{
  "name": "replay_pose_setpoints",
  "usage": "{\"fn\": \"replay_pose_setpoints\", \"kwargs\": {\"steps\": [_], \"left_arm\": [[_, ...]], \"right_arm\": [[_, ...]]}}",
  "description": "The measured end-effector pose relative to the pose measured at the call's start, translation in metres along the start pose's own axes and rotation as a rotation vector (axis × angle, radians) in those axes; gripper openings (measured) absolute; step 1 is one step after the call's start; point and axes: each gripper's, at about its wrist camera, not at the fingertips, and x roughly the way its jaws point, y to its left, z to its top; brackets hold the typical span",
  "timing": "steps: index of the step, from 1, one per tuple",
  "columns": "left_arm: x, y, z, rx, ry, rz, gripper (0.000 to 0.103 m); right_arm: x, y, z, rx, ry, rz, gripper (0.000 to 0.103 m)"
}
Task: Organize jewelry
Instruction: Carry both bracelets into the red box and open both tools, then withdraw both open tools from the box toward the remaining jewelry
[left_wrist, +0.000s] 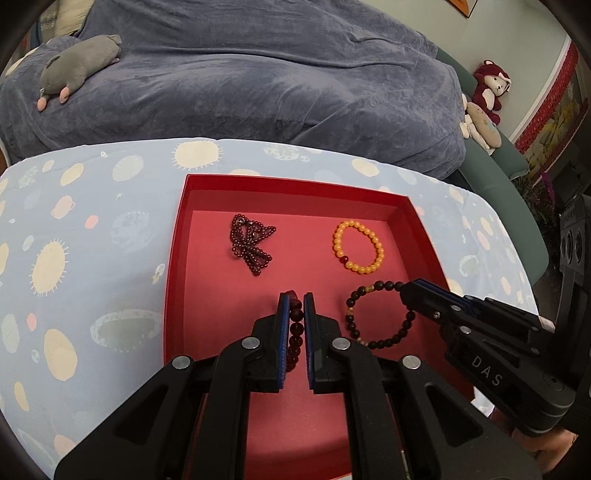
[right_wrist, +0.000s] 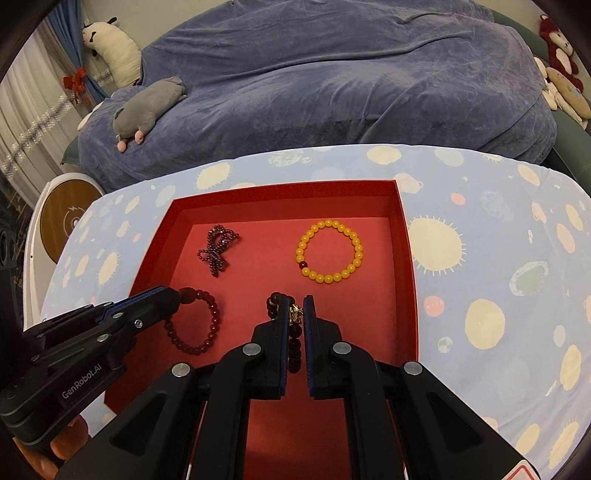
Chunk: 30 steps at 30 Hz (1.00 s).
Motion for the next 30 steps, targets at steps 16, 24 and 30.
{"fn": "replay_pose_setpoints", "kwargs": {"steps": [16, 24, 30], "left_arm": [[-0.008, 0.021, -0.006, -0.039, -0.093, 0.118, 0.047], [-0.022, 0.015, -0.012, -0.014, -0.1, 0.142, 0.047], [-0.043, 0.009, -0.024, -0.016, -0.115, 0.135, 0.048]], "right_arm": [[-0.001, -0.006, -0.002, -0.026, -0.037, -0.092, 0.039], [-0.021, -0.005, -0.01, -0.021, -0.052, -0.088, 0.039], [-0.041, -0.006, -0.023, -0.011, -0.063, -0.083, 0.039]]}}
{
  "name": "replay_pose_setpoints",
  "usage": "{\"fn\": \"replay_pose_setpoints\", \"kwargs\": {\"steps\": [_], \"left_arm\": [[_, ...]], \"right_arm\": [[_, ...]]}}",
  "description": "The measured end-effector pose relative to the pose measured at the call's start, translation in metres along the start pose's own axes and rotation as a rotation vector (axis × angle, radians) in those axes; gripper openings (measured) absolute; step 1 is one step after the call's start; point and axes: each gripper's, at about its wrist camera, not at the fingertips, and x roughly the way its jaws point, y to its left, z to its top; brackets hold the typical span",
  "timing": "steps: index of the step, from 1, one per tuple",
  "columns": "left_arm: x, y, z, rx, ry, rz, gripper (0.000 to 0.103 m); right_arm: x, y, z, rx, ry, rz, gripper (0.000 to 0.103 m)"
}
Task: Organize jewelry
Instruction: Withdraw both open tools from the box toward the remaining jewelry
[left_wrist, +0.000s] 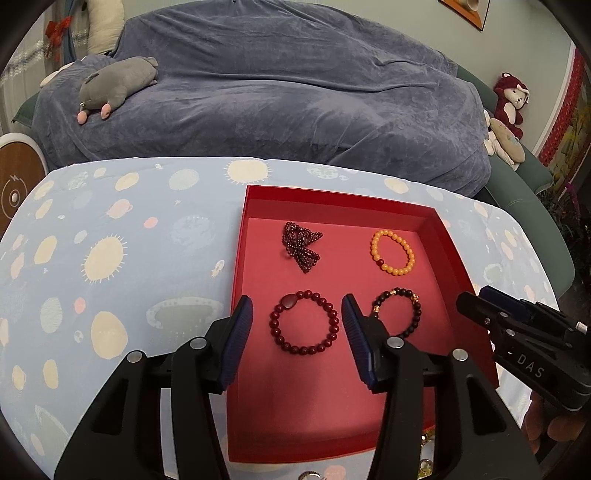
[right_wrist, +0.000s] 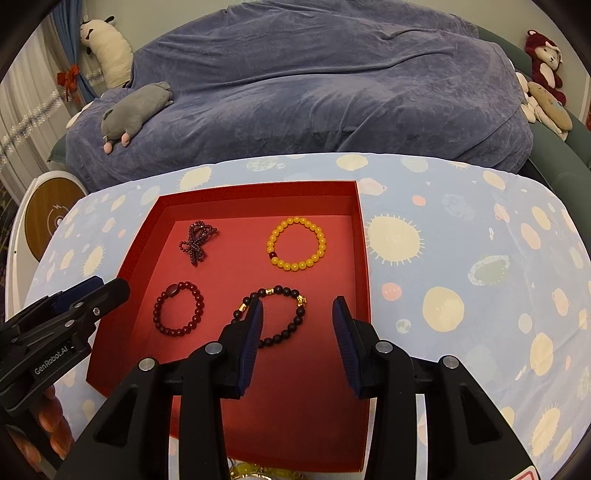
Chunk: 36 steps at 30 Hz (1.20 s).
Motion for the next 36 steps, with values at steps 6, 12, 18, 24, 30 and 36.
{"fn": "replay_pose_setpoints", "kwargs": {"steps": [6, 12, 18, 24, 30, 36], "left_arm": [[-0.026, -0.007, -0.014, 0.015, -0.023, 0.004, 0.048], [-0.053, -0.012, -0.034, 0.009, -0.03, -0.008, 0.048], [-0.071, -0.019, -0.061, 0.021, -0.017, -0.008, 0.048], [-0.08, -0.024, -0.091, 0.027, 0.013, 0.0, 0.049], [-0.085, -0.032, -0.128, 0.03, 0.058, -0.004, 0.056], [-0.085, -0.043, -0.162, 0.065, 0.103, -0.012, 0.065]], "right_arm": [[-0.026, 0.002, -0.016, -0.005, -0.012, 0.009, 0.039], [-0.052, 0.004, -0.044, -0.014, -0.016, 0.001, 0.039], [-0.067, 0.002, -0.077, -0.013, 0.009, -0.008, 0.039], [-0.077, 0.001, -0.113, -0.019, 0.039, -0.021, 0.039], [-0.087, -0.005, -0.148, -0.003, 0.069, -0.028, 0.039], [-0.089, -0.008, -0.176, -0.009, 0.106, -0.037, 0.039]]}}
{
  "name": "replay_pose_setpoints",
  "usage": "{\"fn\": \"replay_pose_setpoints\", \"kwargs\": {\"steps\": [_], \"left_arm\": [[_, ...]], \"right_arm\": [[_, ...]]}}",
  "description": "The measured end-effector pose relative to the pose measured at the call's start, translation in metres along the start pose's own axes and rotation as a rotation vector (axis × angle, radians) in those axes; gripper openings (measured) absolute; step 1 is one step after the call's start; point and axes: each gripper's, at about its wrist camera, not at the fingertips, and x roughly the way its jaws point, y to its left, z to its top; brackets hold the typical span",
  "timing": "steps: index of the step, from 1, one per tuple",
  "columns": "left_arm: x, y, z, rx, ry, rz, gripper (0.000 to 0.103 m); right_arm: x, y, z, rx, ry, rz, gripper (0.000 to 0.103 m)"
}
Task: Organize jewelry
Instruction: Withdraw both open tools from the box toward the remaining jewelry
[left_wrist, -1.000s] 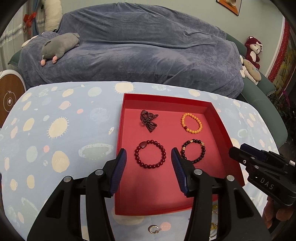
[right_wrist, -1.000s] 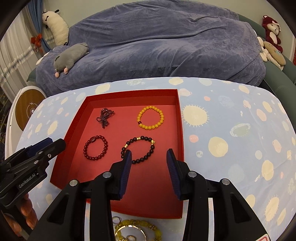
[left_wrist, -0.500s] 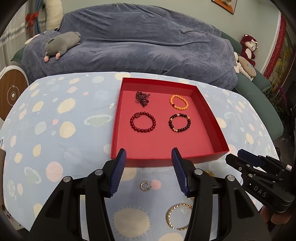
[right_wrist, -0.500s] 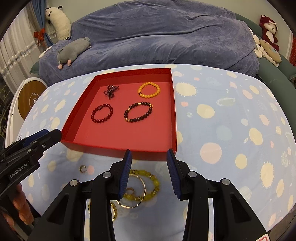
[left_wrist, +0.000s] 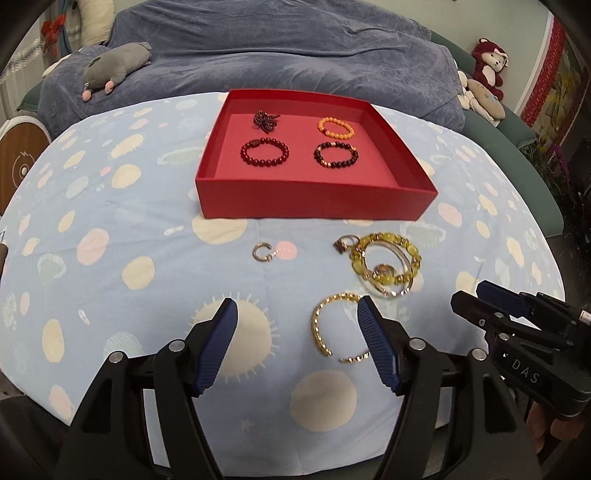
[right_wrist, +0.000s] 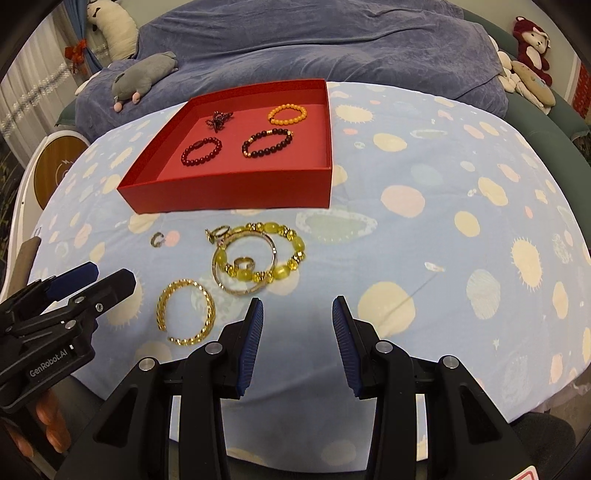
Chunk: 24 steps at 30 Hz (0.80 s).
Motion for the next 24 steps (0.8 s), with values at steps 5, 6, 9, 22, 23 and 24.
{"fn": "replay_pose_setpoints", "kwargs": {"steps": [5, 6, 9, 22, 23, 24], "left_arm": [[0.008, -0.015, -0.017, 0.041, 0.033, -0.002, 0.073], [0.011, -0.019, -0.018, 0.051, 0.037, 0.003, 0.075], [0.018, -0.027, -0.021, 0.077, 0.048, 0.014, 0.076], [0.042, -0.032, -0.021, 0.071, 0.08, 0.049, 0.075], [0.042, -0.032, -0.021, 0.066, 0.077, 0.045, 0.074], [0.041, -0.032, -0.021, 0.065, 0.074, 0.038, 0.069]], "right_arm": [[0.002, -0.005, -0.013, 0.018, 0.017, -0.002, 0.039], [0.003, -0.005, -0.014, 0.02, 0.018, -0.003, 0.039], [0.004, -0.007, -0.015, 0.03, 0.02, 0.0, 0.039], [0.009, -0.011, -0.017, 0.043, 0.027, 0.002, 0.039], [0.009, -0.011, -0.018, 0.043, 0.027, 0.002, 0.039], [0.009, -0.011, -0.018, 0.042, 0.028, 0.002, 0.039]]}}
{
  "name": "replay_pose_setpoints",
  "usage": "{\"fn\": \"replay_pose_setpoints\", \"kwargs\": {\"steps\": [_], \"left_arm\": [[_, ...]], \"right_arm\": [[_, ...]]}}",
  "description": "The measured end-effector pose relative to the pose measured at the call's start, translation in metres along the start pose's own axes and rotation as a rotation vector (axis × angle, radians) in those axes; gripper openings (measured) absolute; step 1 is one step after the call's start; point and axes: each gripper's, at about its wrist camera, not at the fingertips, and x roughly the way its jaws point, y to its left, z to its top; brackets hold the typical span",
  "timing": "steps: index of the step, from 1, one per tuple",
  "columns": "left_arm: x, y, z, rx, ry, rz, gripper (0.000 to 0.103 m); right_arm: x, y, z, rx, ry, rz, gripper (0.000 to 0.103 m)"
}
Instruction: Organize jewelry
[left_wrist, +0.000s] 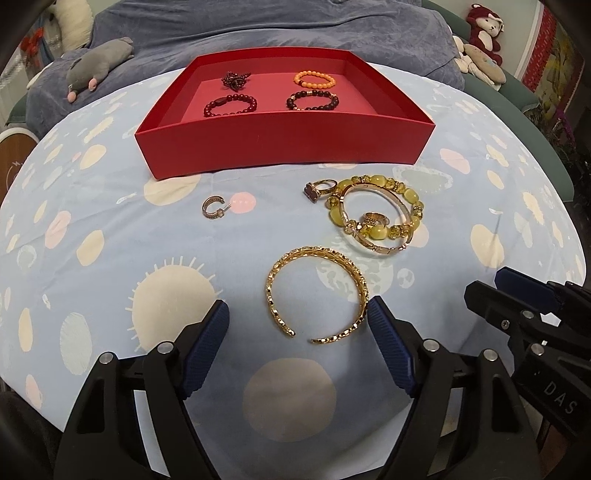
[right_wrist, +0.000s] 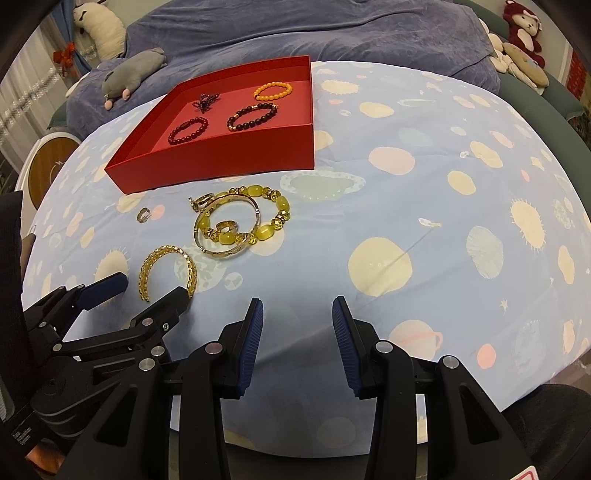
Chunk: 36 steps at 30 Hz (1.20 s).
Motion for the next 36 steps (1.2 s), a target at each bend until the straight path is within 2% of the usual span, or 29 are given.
{"fn": "replay_pose_setpoints", "kwargs": {"steps": [2, 4, 8, 23, 25, 36], "left_arm": [[-0.001, -0.002, 0.0, 0.01, -0.003, -0.014, 0.062], [-0.002, -0.003, 0.001, 0.018, -0.005, -0.034, 0.052], [-0.003, 0.001, 0.001, 0.005, 0.003, -0.055, 0.051], [-0.016, 0.057, 0.002, -0.102, -0.03, 0.034, 0.051], [-0.015, 0.063, 0.003, -0.113, -0.03, 0.039, 0.051], [-0.008, 0.075, 0.007, -0.133, -0.024, 0.04, 0.051]], "right_arm": [[0.0, 0.0, 0.0, -0.001, 0.001, 0.001, 0.039], [0.0, 0.0, 0.0, -0.002, 0.002, 0.002, 0.039], [0.0, 0.001, 0.0, -0.003, 0.002, 0.003, 0.039], [0.01, 0.031, 0.025, -0.017, -0.005, 0.071, 0.04], [0.014, 0.037, 0.03, -0.014, -0.008, 0.086, 0.044], [0.04, 0.052, 0.052, -0.018, 0.008, 0.094, 0.045]]}}
